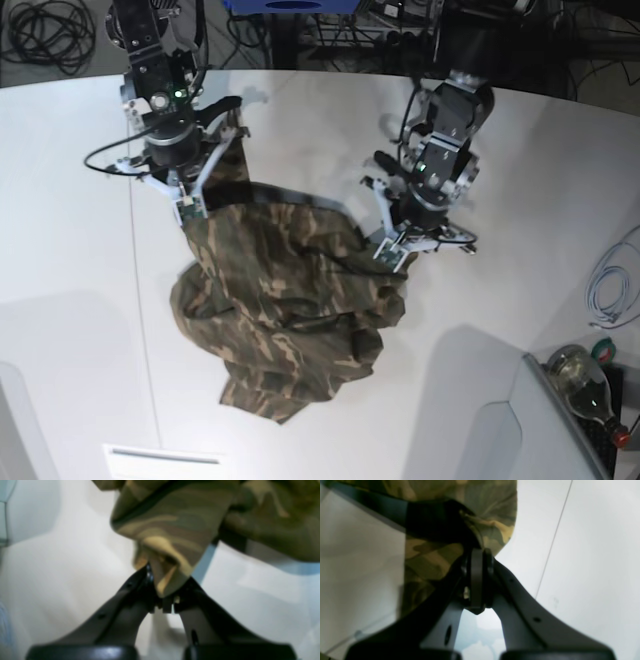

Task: Layout the t-shirt on the table in an organized manner, then fold the t-shirt properly
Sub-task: 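Lift the shirt with both grippers and swing it flat onto the table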

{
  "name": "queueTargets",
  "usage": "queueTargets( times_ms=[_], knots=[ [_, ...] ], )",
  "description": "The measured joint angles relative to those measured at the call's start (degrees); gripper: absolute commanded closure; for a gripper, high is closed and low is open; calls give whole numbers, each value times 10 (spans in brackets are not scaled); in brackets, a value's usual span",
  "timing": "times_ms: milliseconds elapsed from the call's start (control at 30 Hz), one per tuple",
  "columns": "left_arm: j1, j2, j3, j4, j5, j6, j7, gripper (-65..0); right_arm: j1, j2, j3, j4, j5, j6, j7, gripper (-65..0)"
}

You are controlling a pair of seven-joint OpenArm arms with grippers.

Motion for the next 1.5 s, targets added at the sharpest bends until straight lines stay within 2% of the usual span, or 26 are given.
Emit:
queueTargets(
  times_ms=[100,233,333,400,500,567,633,700,767,833,900,1000,1100,1200,1300,1367,1433,1500],
  knots=[
    [20,-44,0,97,3,-6,89,0,-6,15,30,41,-4,-1,-45,0],
    [18,-87,-1,232,3,-79,130,0,-14,59,8,141,-3,0,-103,0],
    [-10,-95,2,243,2,-110,162,0,12,80,-16,150,1,2,-140,0],
    [-43,-95,3,225,2,-125,163,0,56,98,-26,132,4,4,-146,0],
    [-122,-85,41,156,3,-127,161,0,137,129,-33,84,4,12,-142,0],
    [-182,-69,76,76,0,-125,152,0,205,146,-36,23,5,52,-142,0],
    [-243,-48,110,-23,2,-129,154,0,280,147,-32,-51,3,100,-139,0],
    [-303,-20,133,-114,-3,-134,155,0,353,146,-33,-129,4,129,-98,0],
    [-373,12,137,-200,2,-135,131,0,423,146,-36,-200,3,141,-54,0],
    [-446,43,137,-261,-1,-118,96,0,488,156,-40,-247,5,148,-47,0],
    [-511,61,137,-284,-2,-78,76,0,542,172,-40,-256,0,149,-53,0],
    [-586,68,136,-273,-7,-53,75,0,614,202,-38,-227,-1,163,-55,0],
    [-616,58,134,-206,-5,-38,98,0,669,229,-37,-167,-2,173,-52,0],
    [-614,49,126,-92,-3,-41,143,0,679,264,-36,-70,0,174,-54,0],
    [-569,43,110,61,2,-34,183,0,652,288,-26,30,-6,171,-134,0],
    [-509,20,114,146,-2,-35,194,0,582,289,14,85,-7,168,-144,0],
    [-416,-16,114,207,-3,-41,211,0,473,283,52,107,-3,169,-128,0],
    [-329,-48,108,230,-9,-43,219,0,379,259,72,104,10,177,-115,0]
  ],
)
